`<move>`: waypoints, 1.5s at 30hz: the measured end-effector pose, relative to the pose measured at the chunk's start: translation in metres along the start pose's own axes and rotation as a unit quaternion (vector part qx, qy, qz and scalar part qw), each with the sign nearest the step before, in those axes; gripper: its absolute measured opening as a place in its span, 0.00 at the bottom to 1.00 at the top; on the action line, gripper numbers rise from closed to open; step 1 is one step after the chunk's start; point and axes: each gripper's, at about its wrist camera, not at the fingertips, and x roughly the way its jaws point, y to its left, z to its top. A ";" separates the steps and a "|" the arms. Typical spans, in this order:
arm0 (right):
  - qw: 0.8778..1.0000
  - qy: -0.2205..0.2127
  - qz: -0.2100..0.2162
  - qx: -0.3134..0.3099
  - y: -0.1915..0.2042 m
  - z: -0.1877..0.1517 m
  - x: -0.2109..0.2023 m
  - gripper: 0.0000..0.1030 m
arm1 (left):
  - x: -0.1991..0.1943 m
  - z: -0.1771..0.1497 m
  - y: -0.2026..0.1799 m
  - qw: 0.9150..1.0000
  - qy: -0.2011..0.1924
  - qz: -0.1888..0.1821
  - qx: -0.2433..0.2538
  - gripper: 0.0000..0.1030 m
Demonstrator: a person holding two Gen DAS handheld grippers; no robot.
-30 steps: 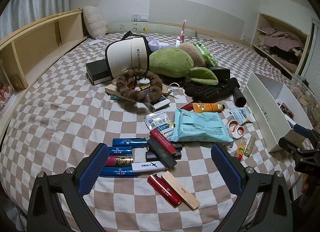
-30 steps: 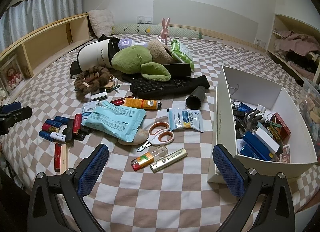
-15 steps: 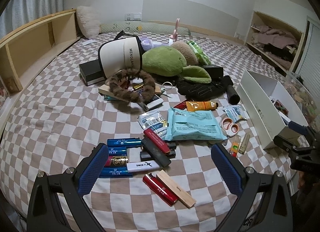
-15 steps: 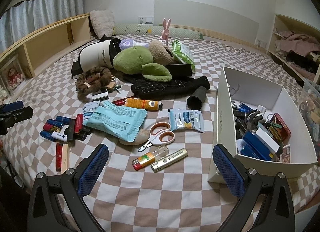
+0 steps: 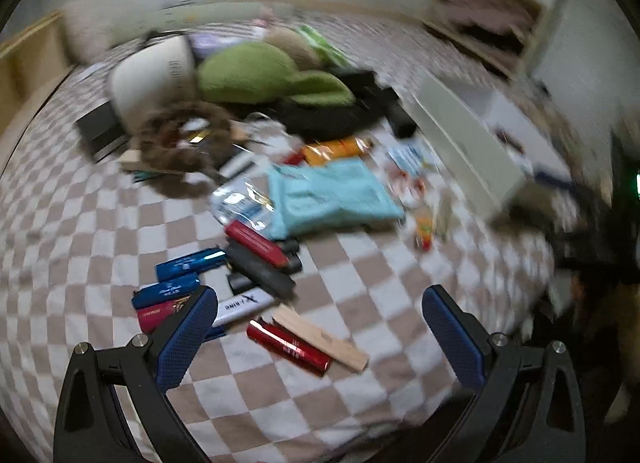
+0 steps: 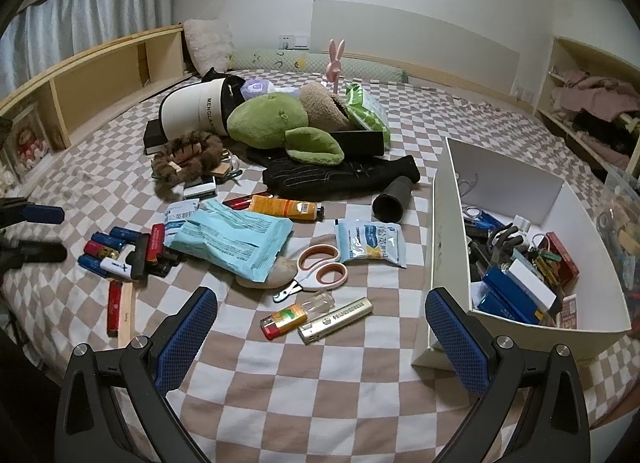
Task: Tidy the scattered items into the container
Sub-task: 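Lower the left tool to the red lighter while the right tool approaches the gold lighter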
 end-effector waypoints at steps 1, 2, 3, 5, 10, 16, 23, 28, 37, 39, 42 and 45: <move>1.000 -0.001 0.002 0.001 0.000 -0.001 0.000 1.00 | 0.004 -0.002 -0.003 1.000 0.010 0.000 0.019 1.00; 1.000 -0.002 0.004 0.002 0.000 -0.001 0.001 1.00 | 0.008 -0.005 -0.005 0.999 0.020 0.000 0.035 1.00; 1.000 0.000 0.009 0.006 0.000 -0.001 0.002 1.00 | 0.012 -0.007 -0.005 0.999 0.030 -0.005 0.045 1.00; 1.000 0.009 0.023 0.016 -0.001 -0.001 0.004 1.00 | 0.019 -0.012 -0.004 0.997 0.052 -0.019 0.058 1.00; 0.999 0.022 0.039 0.006 0.005 -0.002 0.011 1.00 | 0.033 -0.020 0.001 0.992 0.090 -0.053 0.071 1.00; 0.997 0.049 0.059 -0.018 0.012 -0.003 0.022 1.00 | 0.048 -0.026 0.005 0.986 0.113 -0.071 0.096 1.00; 0.987 0.100 0.096 -0.075 0.010 -0.006 0.041 1.00 | 0.066 -0.033 0.010 0.982 0.132 -0.067 0.121 1.00; 0.977 0.137 0.135 -0.091 0.005 -0.011 0.065 1.00 | 0.079 -0.039 0.013 0.978 0.145 -0.063 0.138 1.00; 0.962 0.182 0.153 -0.130 -0.009 -0.018 0.110 1.00 | 0.094 -0.047 0.013 0.974 0.162 -0.074 0.142 1.00; 0.959 0.190 0.157 -0.139 -0.010 -0.019 0.116 1.00 | 0.097 -0.046 0.013 0.974 0.164 -0.074 0.139 1.00; 0.957 0.195 0.147 -0.159 -0.010 -0.019 0.125 1.00 | 0.099 -0.046 0.014 0.974 0.165 -0.074 0.136 1.00; 0.955 0.203 0.128 -0.175 -0.010 -0.019 0.135 1.00 | 0.100 -0.046 0.014 0.974 0.166 -0.071 0.138 1.00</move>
